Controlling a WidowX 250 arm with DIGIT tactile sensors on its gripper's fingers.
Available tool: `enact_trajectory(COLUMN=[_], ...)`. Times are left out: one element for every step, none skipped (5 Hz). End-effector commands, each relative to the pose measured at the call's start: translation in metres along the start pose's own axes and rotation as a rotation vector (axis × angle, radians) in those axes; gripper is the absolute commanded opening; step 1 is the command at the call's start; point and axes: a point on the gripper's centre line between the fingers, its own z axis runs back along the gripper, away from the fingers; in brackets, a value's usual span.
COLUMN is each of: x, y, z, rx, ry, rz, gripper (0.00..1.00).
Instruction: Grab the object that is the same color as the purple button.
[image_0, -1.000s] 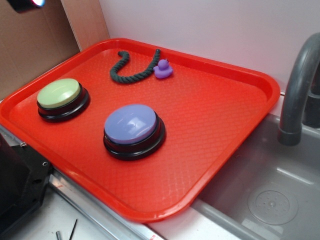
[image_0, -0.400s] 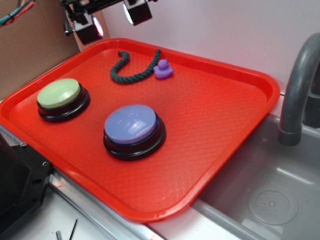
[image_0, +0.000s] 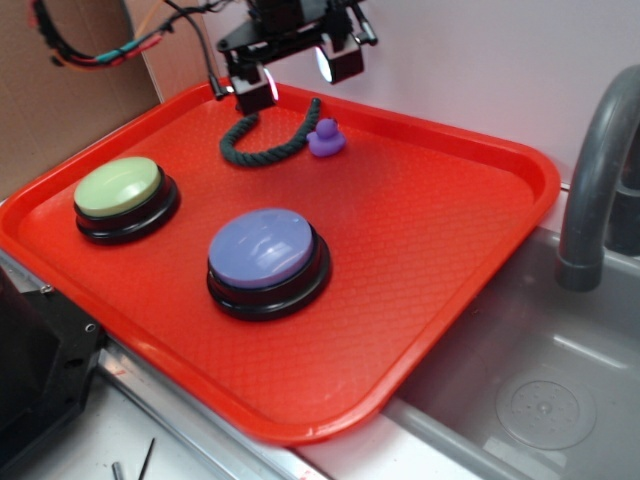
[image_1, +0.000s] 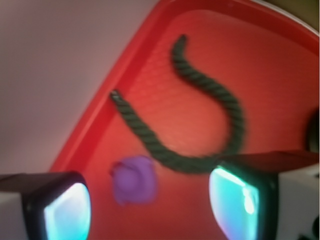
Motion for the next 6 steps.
enact_trajectory(x=[0.013,0.007,0.002,0.002,0.005,0.006], y=[-0.018,-0.017,-0.017,-0.017,-0.018,-0.018], z=[-0.019,-0.028,-0.035,-0.035,-0.034,-0.029], rx=[0.001,0.030,0.060,0.059,0.064,0.064], ry=[-0.045,-0.038,-0.044,-0.053,-0.061,-0.074], rz=[-0.015,-0.028,-0.028,-0.015,-0.007,0.000], gripper=[1.00,1.00,1.00,0.00,0.00,0.00])
